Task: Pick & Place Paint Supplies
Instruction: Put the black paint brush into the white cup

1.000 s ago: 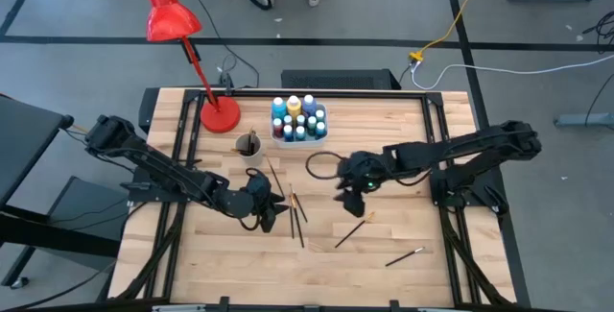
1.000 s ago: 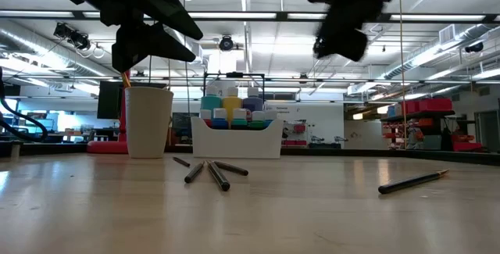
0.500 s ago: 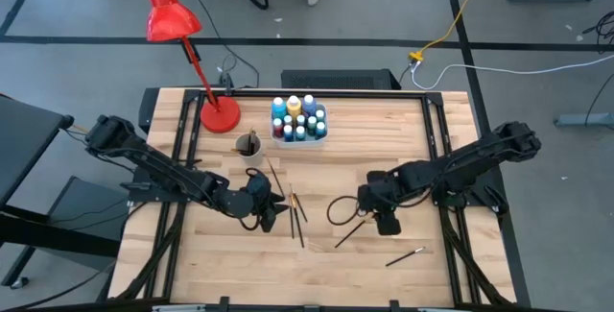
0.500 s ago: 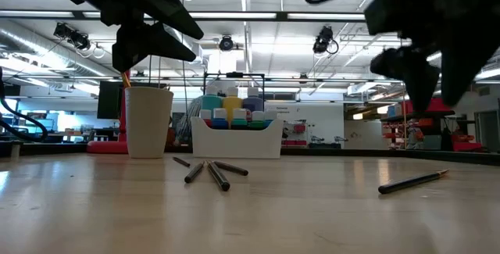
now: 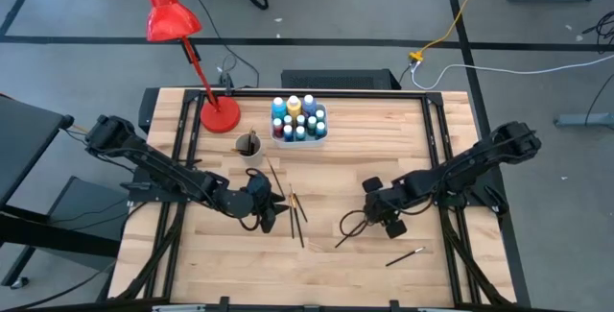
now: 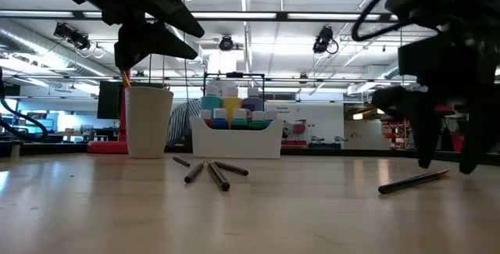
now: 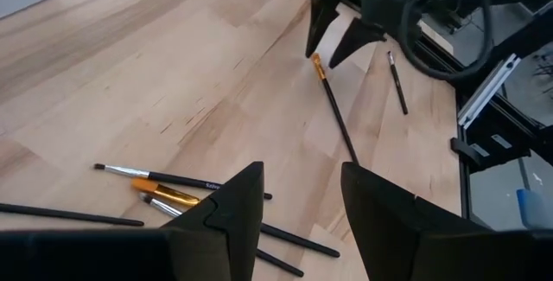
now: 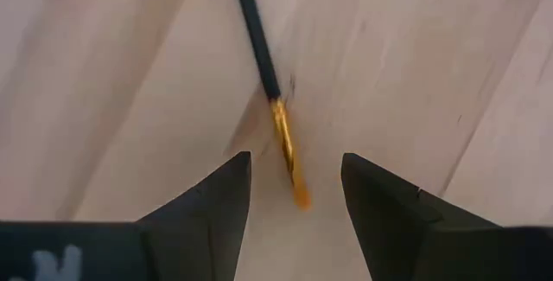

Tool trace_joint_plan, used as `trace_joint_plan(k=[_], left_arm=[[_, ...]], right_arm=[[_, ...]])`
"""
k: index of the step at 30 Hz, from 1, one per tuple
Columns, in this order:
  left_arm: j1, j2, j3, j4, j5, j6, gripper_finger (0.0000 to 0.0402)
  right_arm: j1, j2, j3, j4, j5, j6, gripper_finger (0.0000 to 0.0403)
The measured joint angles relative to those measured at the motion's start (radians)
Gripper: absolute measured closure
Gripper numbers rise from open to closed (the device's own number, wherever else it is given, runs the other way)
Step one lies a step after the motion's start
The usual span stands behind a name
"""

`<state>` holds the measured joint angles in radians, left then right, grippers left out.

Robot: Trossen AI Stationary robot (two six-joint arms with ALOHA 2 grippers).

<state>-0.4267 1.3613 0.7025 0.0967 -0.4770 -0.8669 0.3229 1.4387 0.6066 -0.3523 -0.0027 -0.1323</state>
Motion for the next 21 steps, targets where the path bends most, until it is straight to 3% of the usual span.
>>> trace_joint_plan(k=[7, 13, 18, 21], left_arm=[[0.000, 0.000, 0.000, 0.000, 0.000, 0.002, 0.0237], [0.000, 0.000, 0.000, 0.005, -0.005, 0.021, 0.0237], [0.000, 0.000, 0.000, 0.009, -0.005, 0.144, 0.0237], [0.000, 0.000, 0.000, 0.013, -0.005, 0.146, 0.0237]], right_arm=[[0.000, -0.006, -0.058, 0.046, 0.011, -0.015, 0.0247], [0.001, -0.005, -0.062, 0.057, 0.000, -0.087, 0.0316], [0.000, -0.003, -0.064, 0.076, 0.017, -0.090, 0.0389], [0.000, -0.003, -0.064, 0.079, 0.018, -0.084, 0.0392]])
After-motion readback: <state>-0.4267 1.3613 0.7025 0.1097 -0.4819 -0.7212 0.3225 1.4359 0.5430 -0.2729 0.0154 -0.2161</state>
